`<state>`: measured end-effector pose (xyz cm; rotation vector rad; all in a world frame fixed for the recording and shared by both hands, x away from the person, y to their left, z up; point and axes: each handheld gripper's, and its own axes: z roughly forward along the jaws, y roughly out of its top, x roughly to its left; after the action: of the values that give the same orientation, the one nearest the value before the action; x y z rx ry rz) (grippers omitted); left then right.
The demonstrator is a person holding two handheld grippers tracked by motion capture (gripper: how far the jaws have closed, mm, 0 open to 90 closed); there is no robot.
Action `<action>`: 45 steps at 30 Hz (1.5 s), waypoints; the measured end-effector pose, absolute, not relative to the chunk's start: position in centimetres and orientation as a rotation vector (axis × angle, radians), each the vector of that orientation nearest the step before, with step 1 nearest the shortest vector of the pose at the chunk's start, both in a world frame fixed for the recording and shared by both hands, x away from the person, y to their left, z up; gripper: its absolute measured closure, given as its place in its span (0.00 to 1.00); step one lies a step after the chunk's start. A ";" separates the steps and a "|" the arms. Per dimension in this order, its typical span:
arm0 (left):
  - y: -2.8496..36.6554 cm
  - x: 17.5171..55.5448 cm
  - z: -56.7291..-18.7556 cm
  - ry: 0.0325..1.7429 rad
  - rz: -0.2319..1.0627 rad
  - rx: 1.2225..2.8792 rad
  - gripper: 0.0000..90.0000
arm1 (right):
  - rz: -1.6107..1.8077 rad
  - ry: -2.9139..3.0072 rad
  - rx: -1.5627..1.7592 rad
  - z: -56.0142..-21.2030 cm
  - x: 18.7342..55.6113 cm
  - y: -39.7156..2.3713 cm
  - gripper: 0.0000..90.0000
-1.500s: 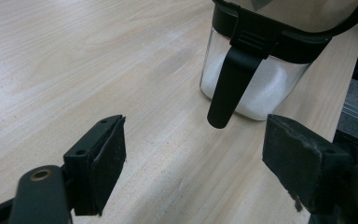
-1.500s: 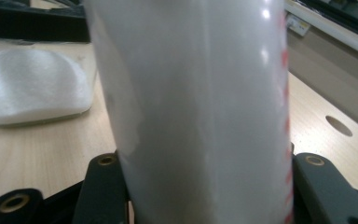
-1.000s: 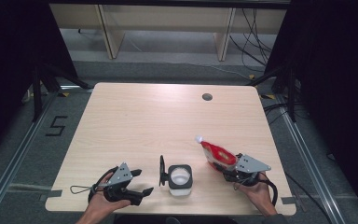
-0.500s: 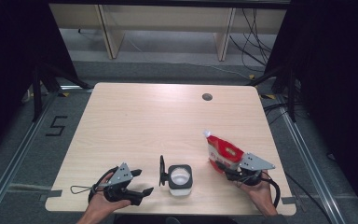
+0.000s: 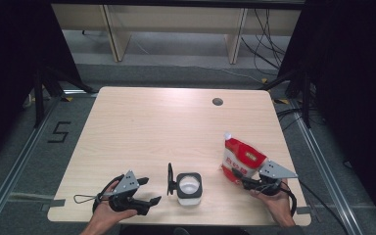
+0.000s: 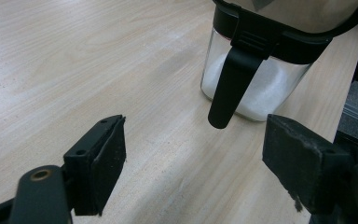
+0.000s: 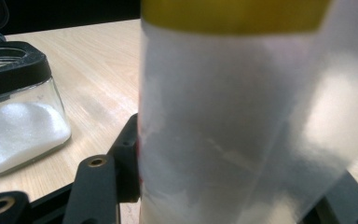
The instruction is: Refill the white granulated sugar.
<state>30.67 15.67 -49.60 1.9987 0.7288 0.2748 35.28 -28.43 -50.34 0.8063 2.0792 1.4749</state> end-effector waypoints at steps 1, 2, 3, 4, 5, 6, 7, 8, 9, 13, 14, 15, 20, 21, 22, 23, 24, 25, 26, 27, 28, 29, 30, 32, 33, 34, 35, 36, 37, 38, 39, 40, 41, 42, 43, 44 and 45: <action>15.6 30.7 -49.6 0.719 0.278 1.996 0.23 | 1.479 2.091 0.815 -50.3 35.2 -28.4 0.50; 15.7 30.7 -49.6 0.716 0.280 2.005 0.23 | 1.449 2.091 0.808 -50.3 35.2 -28.5 0.50; 15.8 30.8 -49.5 0.711 0.277 2.019 0.23 | 1.462 2.087 0.829 -50.3 35.1 -28.3 0.49; 15.8 30.8 -49.6 0.712 0.278 2.017 0.23 | 1.449 2.090 0.802 -50.3 35.2 -28.3 0.47; 15.7 30.8 -49.6 0.713 0.282 2.013 0.23 | 1.448 2.092 0.804 -50.2 35.2 -28.3 0.46; 15.8 30.8 -49.6 0.712 0.283 2.012 0.23 | 1.453 2.070 0.798 -50.2 35.2 -28.4 0.44; 15.6 30.7 -49.6 0.721 0.278 1.993 0.23 | 1.448 2.090 0.822 -50.1 35.1 -28.4 0.43; 15.7 30.7 -49.6 0.718 0.284 2.000 0.23 | 1.451 2.085 0.856 -50.1 34.8 -28.4 0.42; 15.7 30.6 -49.5 0.738 0.272 2.002 0.23 | 1.445 2.085 0.870 -50.0 34.7 -28.4 0.41; 15.6 30.6 -49.6 0.741 0.272 1.993 0.23 | 1.463 2.073 0.856 -49.5 34.3 -28.5 0.37; 15.6 30.6 -49.6 0.740 0.273 1.996 0.23 | 1.428 2.068 0.823 -49.4 34.2 -28.5 0.36; 15.6 30.6 -49.5 0.747 0.266 1.994 0.23 | 1.407 2.064 0.814 -49.4 34.1 -28.5 0.35; 15.7 30.7 -49.5 0.742 0.265 1.993 0.23 | 1.386 2.073 0.841 -49.0 33.4 -28.5 0.30; 15.7 30.7 -49.5 0.751 0.261 1.984 0.23 | 1.368 2.081 0.857 -49.0 33.2 -28.6 0.29; 15.7 30.6 -49.4 0.751 0.264 1.985 0.23 | 1.370 2.072 0.902 -48.9 32.9 -28.7 0.29; 15.9 30.7 -49.3 0.736 0.282 2.013 0.23 | 1.356 2.070 0.902 -48.9 32.8 -28.8 0.29; 15.7 30.6 -49.3 0.749 0.271 1.990 0.23 | 1.338 2.070 0.895 -48.9 32.7 -28.9 0.29; 15.7 30.6 -49.2 0.739 0.265 1.989 0.23 | 1.332 2.074 0.937 -48.8 32.4 -29.1 0.29; 15.7 30.6 -49.2 0.734 0.263 1.988 0.23 | 1.315 2.076 0.943 -48.6 32.1 -29.3 0.28; 15.7 30.6 -49.2 0.737 0.267 1.983 0.23 | 1.309 2.076 0.953 -48.5 31.8 -29.3 0.28; 15.7 30.6 -49.1 0.729 0.270 1.986 0.24 | 1.304 2.072 0.974 -48.4 31.5 -29.3 0.28; 15.7 30.7 -49.0 0.710 0.273 1.990 0.24 | 1.290 2.073 0.999 -48.2 31.1 -29.4 0.28; 15.7 30.6 -48.9 0.725 0.269 1.992 0.24 | 1.280 2.068 0.996 -48.2 30.9 -29.5 0.28; 15.7 30.5 -48.7 0.729 0.268 1.992 0.24 | 1.260 2.065 1.032 -48.2 30.2 -29.7 0.27; 15.5 30.4 -48.6 0.725 0.257 1.982 0.24 | 1.275 2.069 1.066 -48.2 29.8 -29.6 0.27; 15.4 30.4 -48.4 0.728 0.257 1.973 0.24 | 1.263 2.073 1.054 -48.1 29.5 -29.8 0.27; 15.4 30.4 -48.3 0.712 0.259 1.974 0.24 | 1.261 2.071 1.034 -48.2 29.5 -29.9 0.27; 15.3 30.3 -48.1 0.725 0.260 1.978 0.24 | 1.239 2.067 1.057 -48.2 29.1 -29.9 0.27; 15.3 30.4 -47.9 0.719 0.265 1.987 0.24 | 1.244 2.078 1.058 -48.2 29.0 -29.9 0.27; 15.2 30.4 -47.9 0.716 0.253 1.973 0.25 | 1.225 2.084 1.055 -48.2 28.9 -30.0 0.27; 15.1 30.4 -47.8 0.715 0.253 1.968 0.25 | 1.212 2.082 1.067 -48.2 28.8 -30.1 0.26; 15.1 30.3 -47.6 0.716 0.262 1.982 0.26 | 1.209 2.076 1.108 -48.3 28.4 -30.0 0.26; 15.1 30.3 -47.5 0.715 0.261 1.987 0.27 | 1.202 2.087 1.071 -48.3 28.5 -30.2 0.26; 15.0 30.3 -47.5 0.717 0.253 1.971 0.27 | 1.198 2.084 1.079 -48.3 28.3 -30.3 0.26; 15.0 30.2 -47.4 0.722 0.257 1.974 0.27 | 1.190 2.080 1.092 -48.3 28.0 -30.3 0.26; 15.0 30.2 -47.3 0.720 0.255 1.971 0.28 | 1.177 2.079 1.090 -48.3 27.8 -30.3 0.26; 15.0 30.2 -47.1 0.720 0.255 1.970 0.29 | 1.169 2.079 1.096 -48.3 27.6 -30.4 0.26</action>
<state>30.18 15.03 -47.13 1.9705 0.7202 0.2547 27.63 -30.40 -48.25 1.0961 2.0793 1.1691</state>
